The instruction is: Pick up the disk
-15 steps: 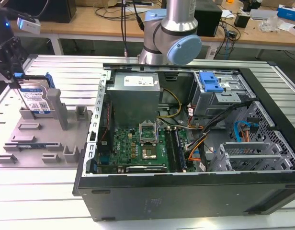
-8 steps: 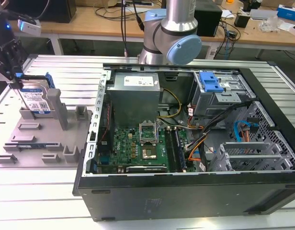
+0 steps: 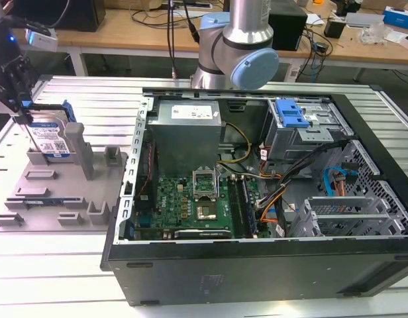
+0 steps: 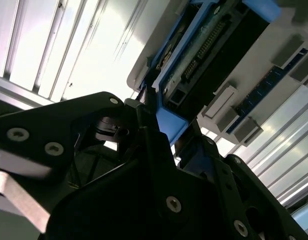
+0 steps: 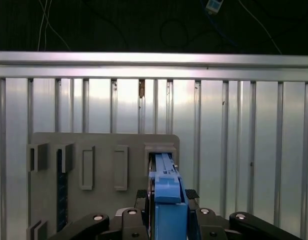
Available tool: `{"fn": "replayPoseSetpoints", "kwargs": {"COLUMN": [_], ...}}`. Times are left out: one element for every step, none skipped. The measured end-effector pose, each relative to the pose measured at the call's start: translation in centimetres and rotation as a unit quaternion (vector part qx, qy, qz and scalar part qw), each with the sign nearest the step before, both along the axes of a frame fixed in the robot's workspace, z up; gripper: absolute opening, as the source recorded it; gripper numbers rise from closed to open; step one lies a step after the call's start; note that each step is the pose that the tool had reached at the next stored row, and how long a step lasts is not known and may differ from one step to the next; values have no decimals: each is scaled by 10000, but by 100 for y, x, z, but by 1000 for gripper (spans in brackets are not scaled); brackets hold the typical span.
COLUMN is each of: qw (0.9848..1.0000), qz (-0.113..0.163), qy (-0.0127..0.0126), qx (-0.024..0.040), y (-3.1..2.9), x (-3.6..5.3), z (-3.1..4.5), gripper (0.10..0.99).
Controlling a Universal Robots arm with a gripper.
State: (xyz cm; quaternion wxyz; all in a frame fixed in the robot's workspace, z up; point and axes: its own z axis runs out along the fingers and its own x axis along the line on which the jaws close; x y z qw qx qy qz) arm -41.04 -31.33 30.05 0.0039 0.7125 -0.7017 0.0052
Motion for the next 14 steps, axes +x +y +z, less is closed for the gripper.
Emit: {"fn": "replayPoseSetpoints", "kwargs": {"qw": [10000, 10000, 10000, 10000, 10000, 10000, 10000, 10000, 10000, 10000, 10000, 10000, 10000, 10000], "qz": [0, 0, 0, 0, 0, 0, 0, 0, -1, -2, -1, -1, -2, -1], "qy": [1, 0, 0, 1, 1, 2, 2, 5, 5, 2, 1, 1, 1, -5], "qx": [0, 0, 0, 0, -1, -1, -1, -2, -2, 0, 1, 0, 1, 3], "y": [0, 0, 0, 0, -1, -1, -1, -1, -1, -1, -1, -1, -1, 0], "x": [1, 2, 3, 3, 3, 3, 3, 3, 3, 3, 3, 3, 3, 4], "z": [-2, -6, -8, -13, -22, -26, -29, -34, -39, -43, -45, -44, -44, -36], "gripper": [392, 392, 392, 392, 376, 376, 376, 369, 369, 369, 369, 369, 369, 369]}}
